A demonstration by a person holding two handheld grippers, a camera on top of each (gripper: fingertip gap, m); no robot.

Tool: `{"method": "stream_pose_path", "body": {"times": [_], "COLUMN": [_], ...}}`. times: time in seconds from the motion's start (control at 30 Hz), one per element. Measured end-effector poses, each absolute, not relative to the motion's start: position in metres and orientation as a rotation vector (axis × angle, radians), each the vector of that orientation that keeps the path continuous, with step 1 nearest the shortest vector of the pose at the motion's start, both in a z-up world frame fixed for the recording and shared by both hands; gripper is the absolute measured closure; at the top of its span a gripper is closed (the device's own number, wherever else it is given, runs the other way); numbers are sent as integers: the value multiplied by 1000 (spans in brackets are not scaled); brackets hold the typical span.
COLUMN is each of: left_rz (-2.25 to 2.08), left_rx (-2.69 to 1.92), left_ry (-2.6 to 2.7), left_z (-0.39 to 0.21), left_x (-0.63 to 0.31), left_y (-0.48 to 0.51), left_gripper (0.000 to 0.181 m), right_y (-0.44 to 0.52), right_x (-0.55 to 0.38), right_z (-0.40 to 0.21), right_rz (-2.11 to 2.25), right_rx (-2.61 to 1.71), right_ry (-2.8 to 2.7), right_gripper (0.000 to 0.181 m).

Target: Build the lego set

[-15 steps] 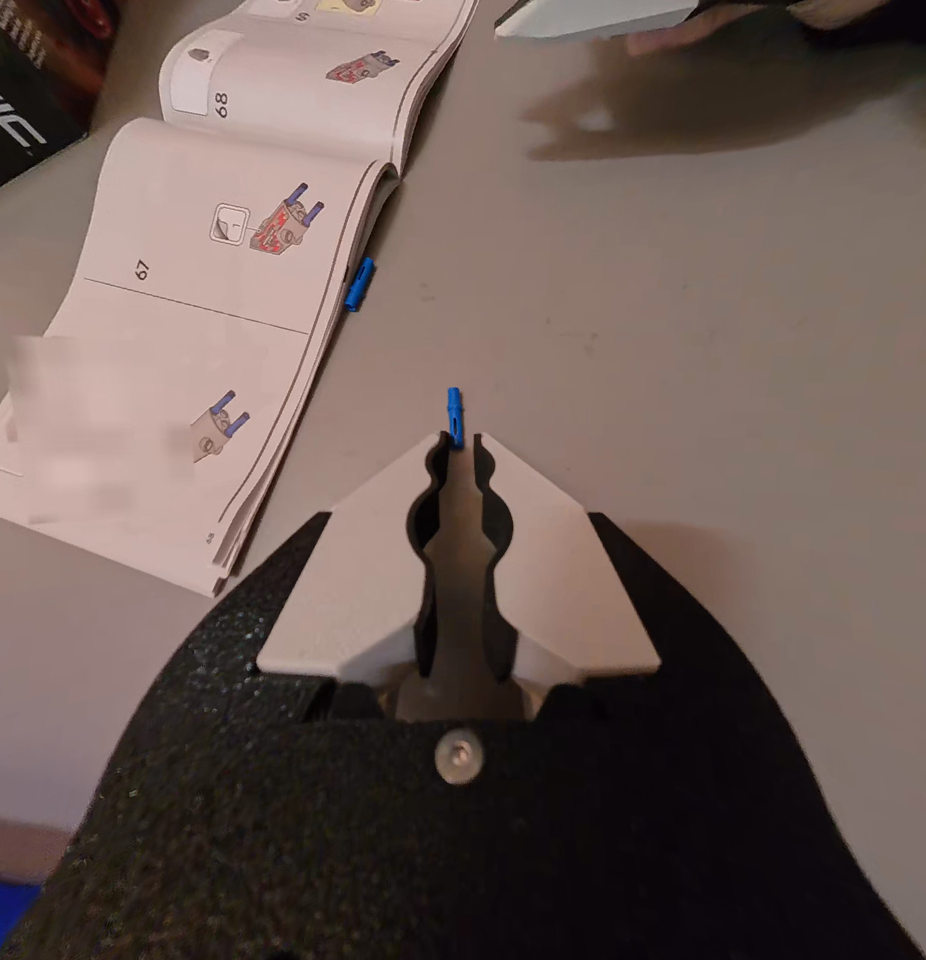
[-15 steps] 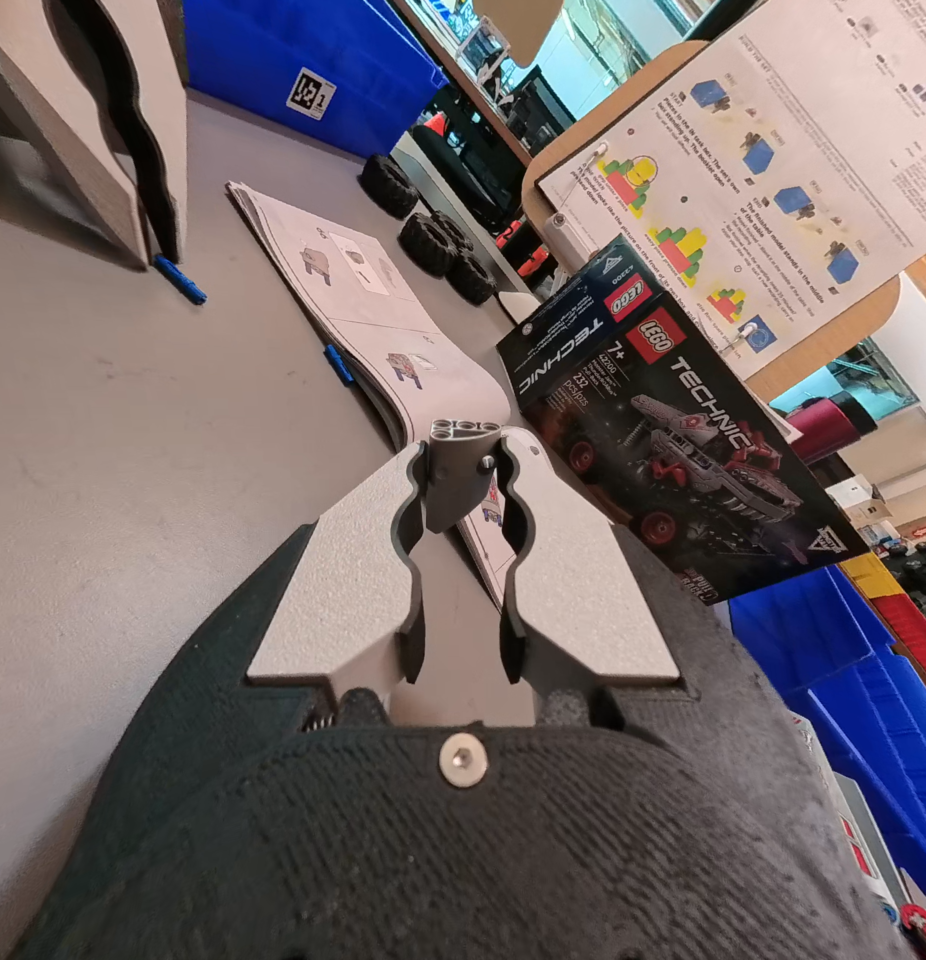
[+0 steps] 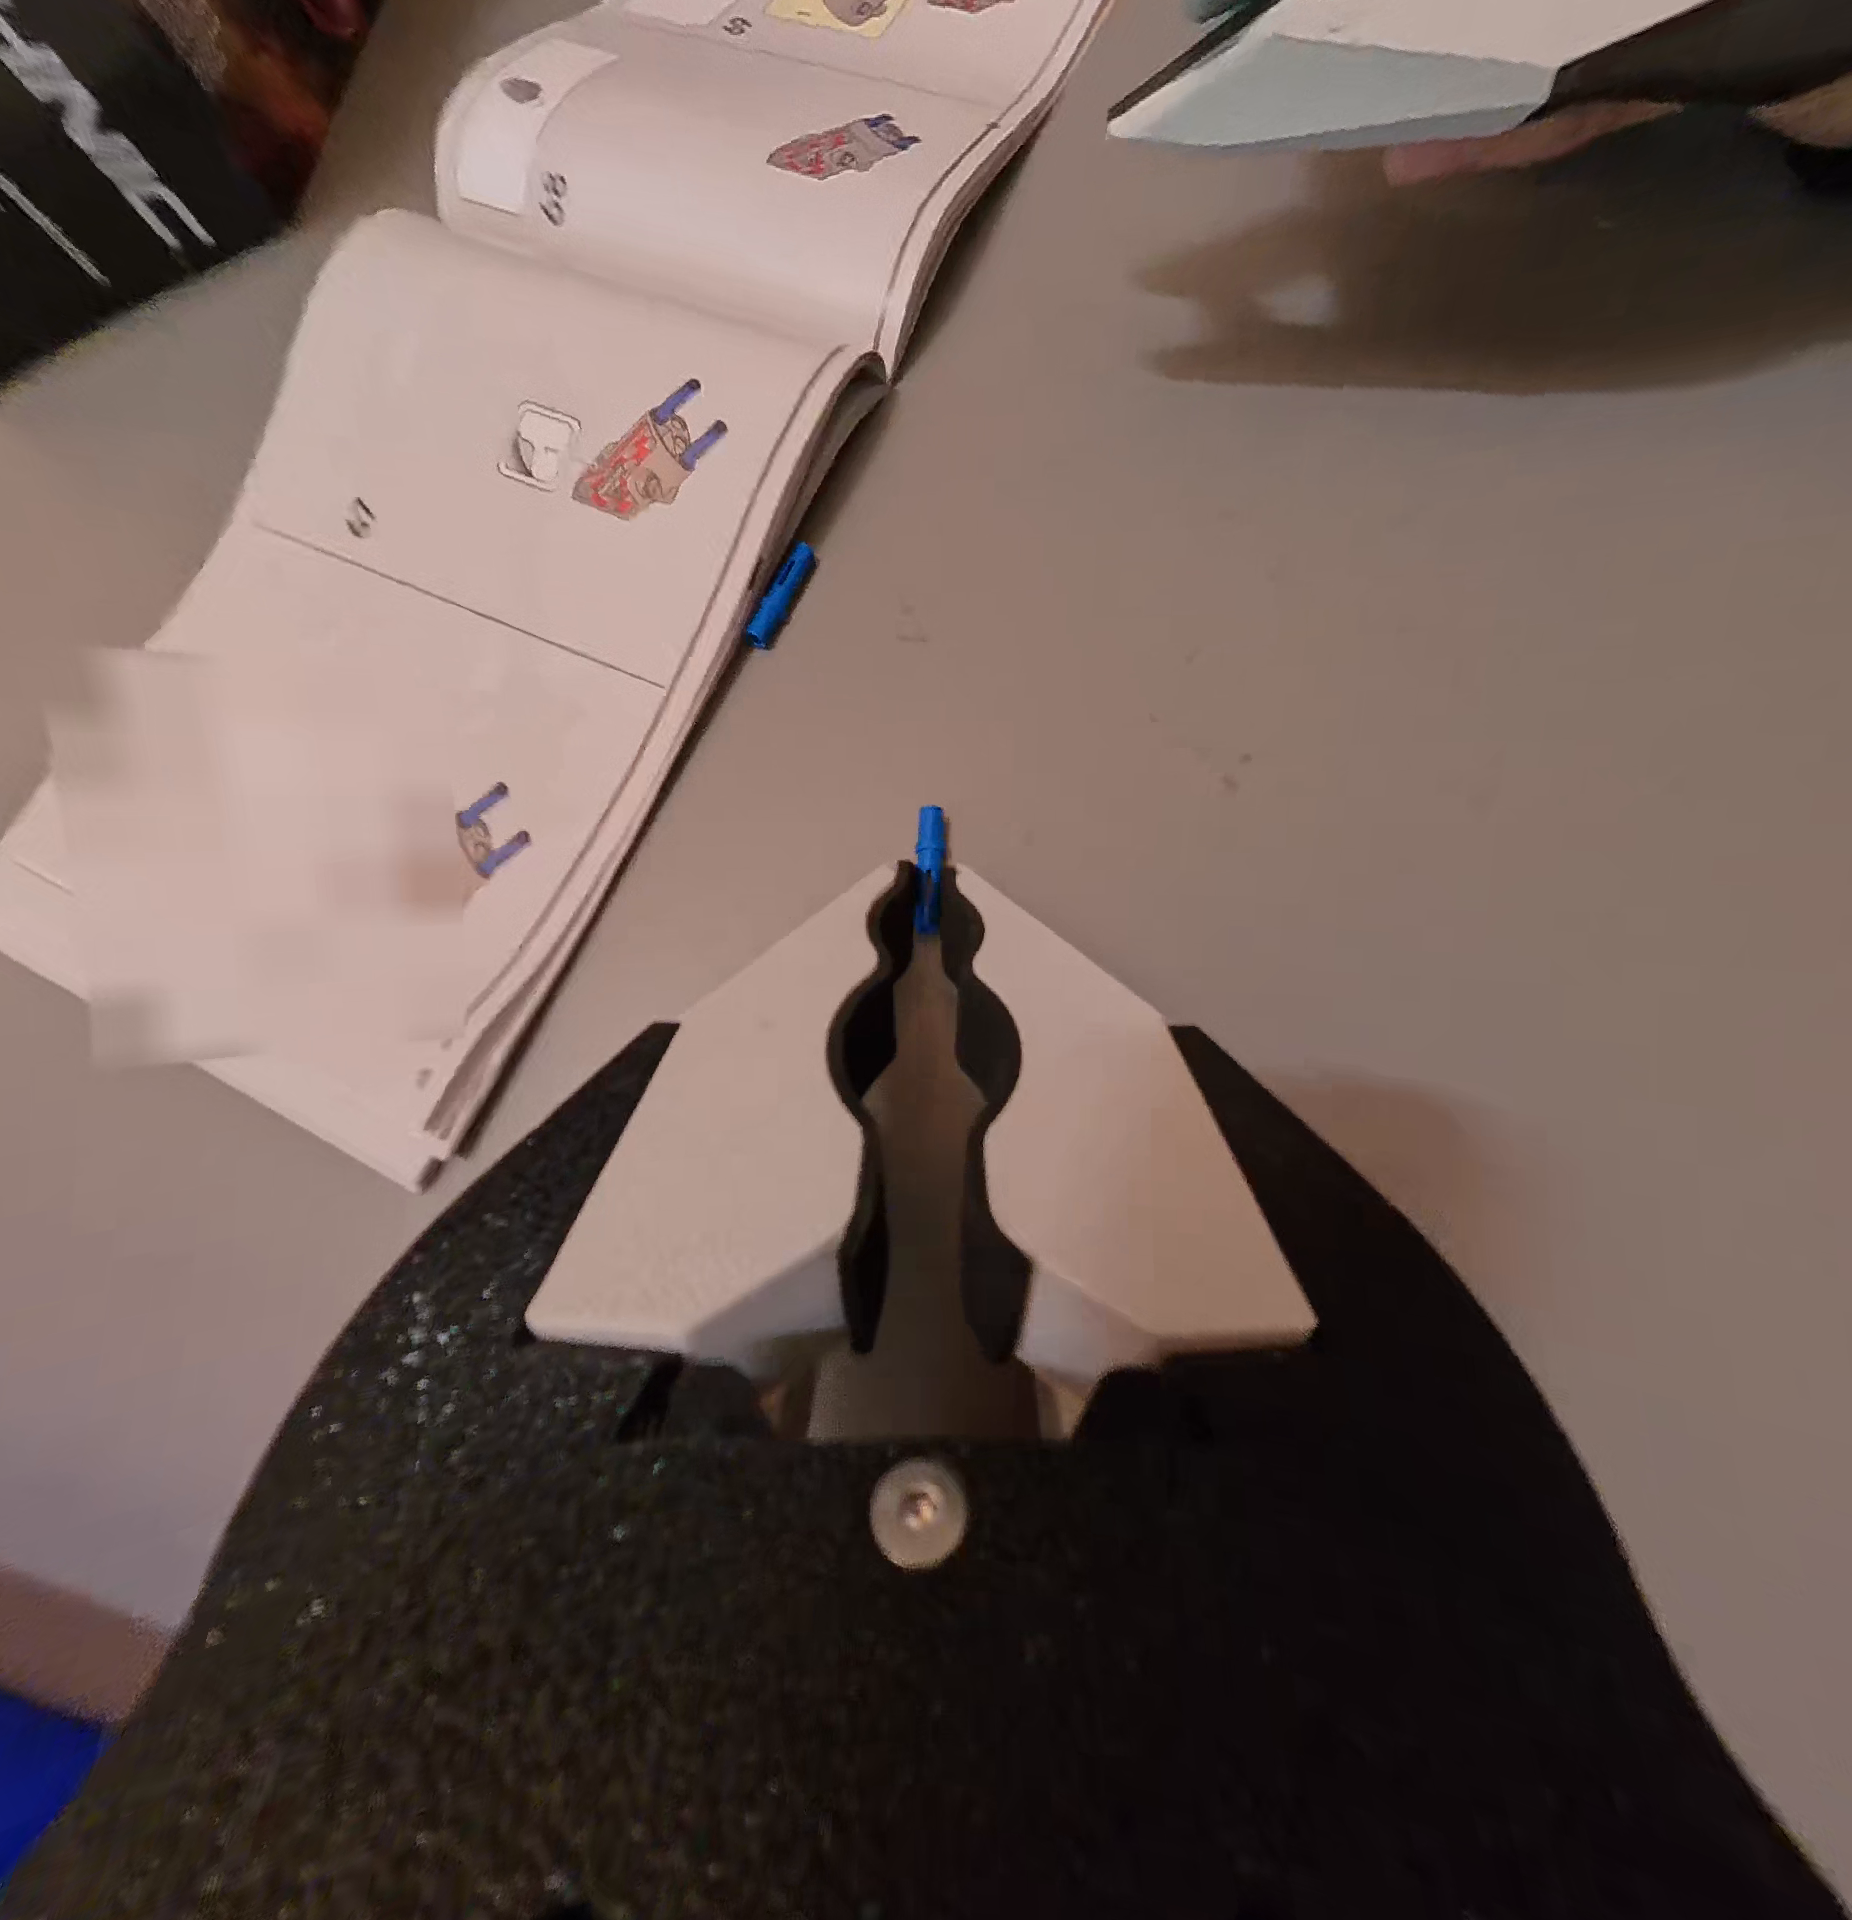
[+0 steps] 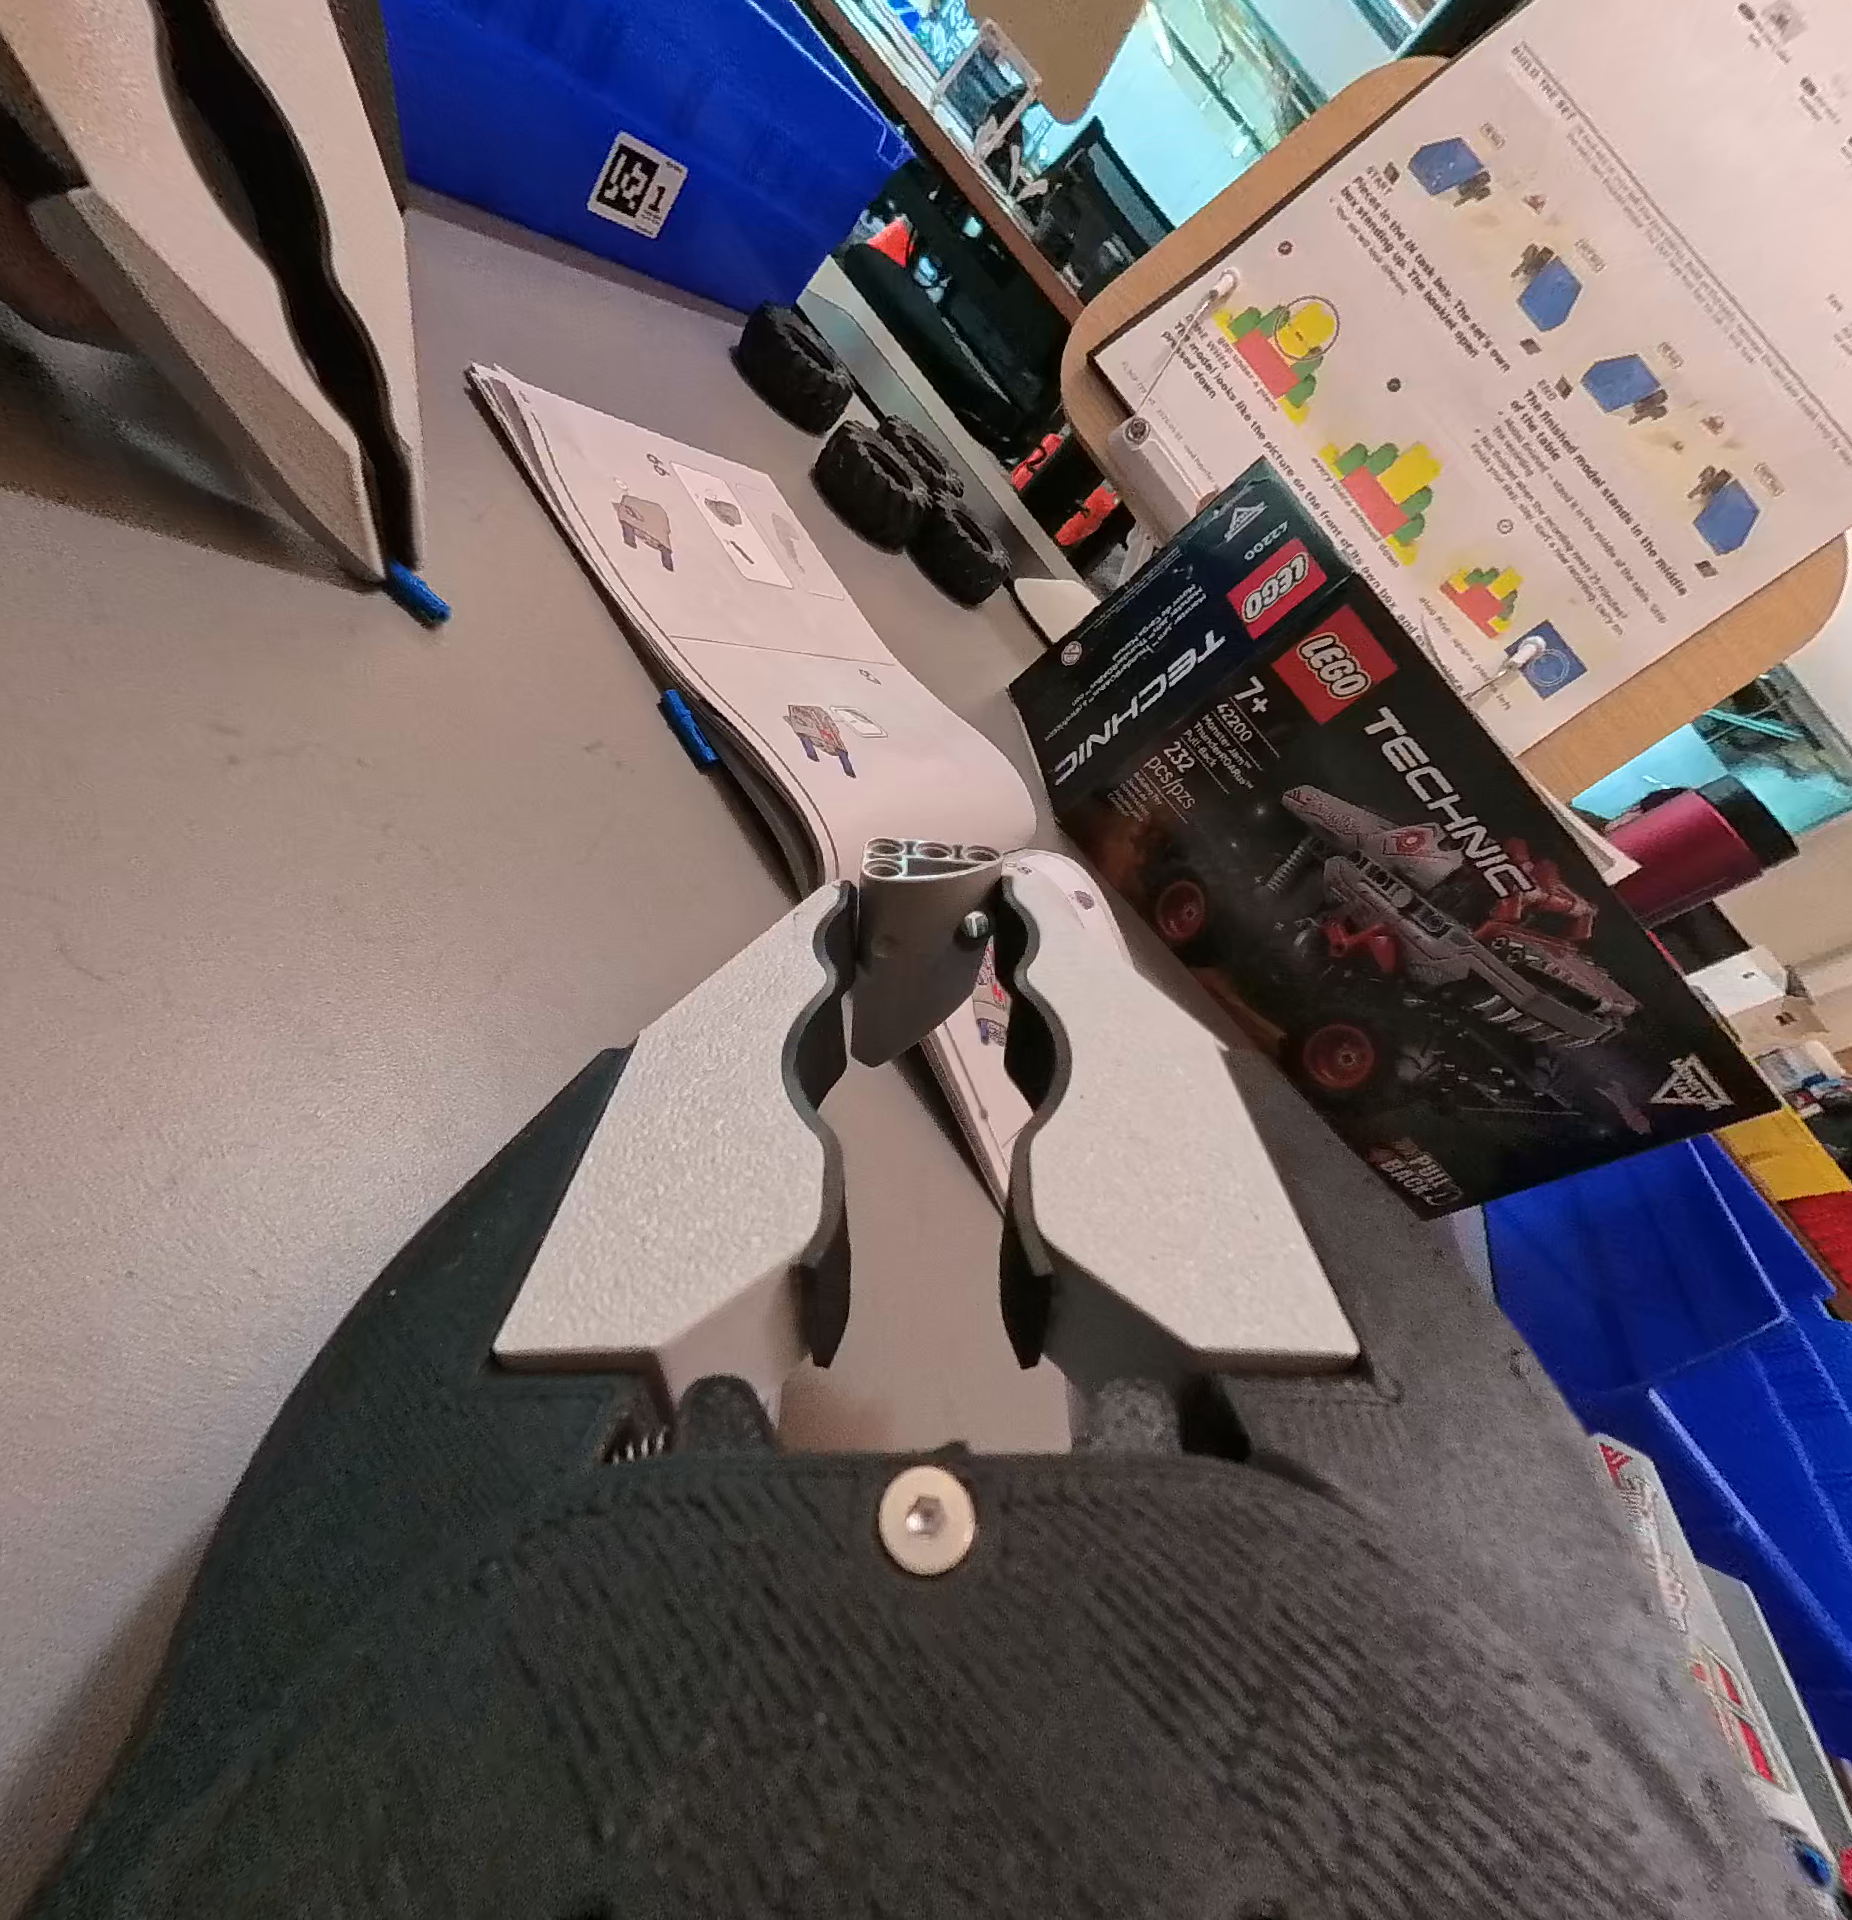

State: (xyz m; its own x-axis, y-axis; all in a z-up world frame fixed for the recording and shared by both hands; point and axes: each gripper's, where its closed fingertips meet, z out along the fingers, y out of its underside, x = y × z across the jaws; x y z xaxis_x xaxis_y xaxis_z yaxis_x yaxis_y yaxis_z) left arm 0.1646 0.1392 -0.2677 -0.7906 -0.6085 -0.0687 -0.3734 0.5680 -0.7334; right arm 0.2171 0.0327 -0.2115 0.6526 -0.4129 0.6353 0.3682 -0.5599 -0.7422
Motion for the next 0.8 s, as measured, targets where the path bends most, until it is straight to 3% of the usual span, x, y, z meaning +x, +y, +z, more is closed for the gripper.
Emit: {"method": "stream_pose_path", "body": {"times": [0.03,0.17,0.37,0.53,0.8], "left_rz": [-1022,-960,-476,-156,-86], "left_rx": [-763,-547,11,340,494], "left_ry": [2465,2313,2031,1909,1855], "left_z": [-267,-234,-179,-196,-219], "left_x": [167,170,173,174,177], "left_y": [139,118,90,79,71], "left_gripper": [180,180,180,181,181], "right_y": [33,32,34,38,40], "right_x": [217,215,215,211,206], "right_z": [-212,-211,-217,-236,-256], "right_rz": [-1012,-1030,-1075,-1064,-956], "right_rx": [-1912,-1907,-1978,-2102,-2231], "right_ry": [37,13,-11,-95,-130], "right_gripper": [157,157,157,157,157]}}
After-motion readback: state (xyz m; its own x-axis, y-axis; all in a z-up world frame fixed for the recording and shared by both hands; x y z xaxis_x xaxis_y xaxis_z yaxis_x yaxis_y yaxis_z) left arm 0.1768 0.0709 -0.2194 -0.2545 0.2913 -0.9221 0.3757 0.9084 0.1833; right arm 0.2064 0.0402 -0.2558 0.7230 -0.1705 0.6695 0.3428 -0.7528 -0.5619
